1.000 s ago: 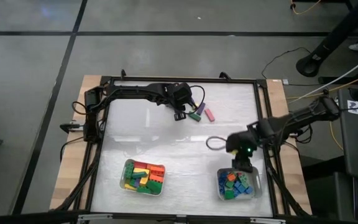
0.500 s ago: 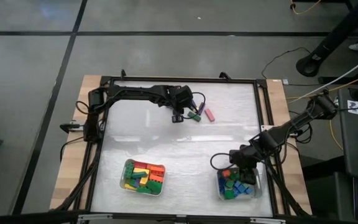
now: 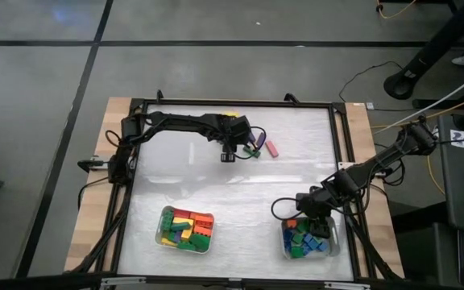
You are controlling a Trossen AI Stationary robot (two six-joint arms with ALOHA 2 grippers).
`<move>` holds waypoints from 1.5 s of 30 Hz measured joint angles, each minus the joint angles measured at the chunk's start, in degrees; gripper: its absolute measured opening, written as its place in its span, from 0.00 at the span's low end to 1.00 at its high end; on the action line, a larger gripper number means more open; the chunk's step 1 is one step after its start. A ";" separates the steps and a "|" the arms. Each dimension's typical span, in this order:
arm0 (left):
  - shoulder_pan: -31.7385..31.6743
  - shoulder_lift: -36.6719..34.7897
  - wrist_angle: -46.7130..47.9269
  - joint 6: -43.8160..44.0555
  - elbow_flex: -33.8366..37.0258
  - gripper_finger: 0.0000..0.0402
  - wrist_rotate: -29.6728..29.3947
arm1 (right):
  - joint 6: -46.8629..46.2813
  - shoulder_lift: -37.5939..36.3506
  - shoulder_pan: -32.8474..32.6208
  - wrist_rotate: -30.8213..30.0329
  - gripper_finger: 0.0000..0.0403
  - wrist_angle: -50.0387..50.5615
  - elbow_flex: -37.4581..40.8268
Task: Sort blocks by size
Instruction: Put the square orange block into the gray bin
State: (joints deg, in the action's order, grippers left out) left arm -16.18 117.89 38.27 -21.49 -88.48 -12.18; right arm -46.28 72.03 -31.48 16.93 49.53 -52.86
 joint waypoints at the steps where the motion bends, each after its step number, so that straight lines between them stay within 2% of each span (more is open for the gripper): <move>1: -0.13 0.00 0.23 0.11 0.02 0.36 0.04 | 0.02 0.00 0.00 -0.20 0.60 0.00 0.00; 13: -2.25 0.00 -1.71 1.40 0.02 0.36 -0.02 | 0.07 0.00 0.00 -1.51 0.60 -0.03 0.00; 20: -2.25 -0.02 -0.80 5.08 0.02 0.36 -0.04 | 0.07 0.00 0.00 -1.51 0.60 -0.03 0.00; 28: -1.95 0.00 0.14 6.33 0.02 0.54 -0.05 | 0.09 0.00 0.00 -1.50 0.60 -0.03 0.00; 32: -2.21 0.07 0.11 5.97 0.02 0.58 0.01 | 0.09 -0.01 -0.01 -1.51 0.60 -0.03 0.00; 38: -2.80 1.80 -0.59 4.85 -0.17 0.56 3.43 | 0.11 -0.02 -0.01 -1.51 0.60 -0.05 0.00; 45: -2.96 3.64 0.17 5.44 -0.01 0.52 3.65 | 0.16 -0.02 -0.02 -2.50 0.60 -0.05 0.00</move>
State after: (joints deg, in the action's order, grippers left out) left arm -19.14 121.53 38.45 -16.04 -88.49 -8.54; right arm -46.13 72.01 -31.51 14.43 49.47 -52.86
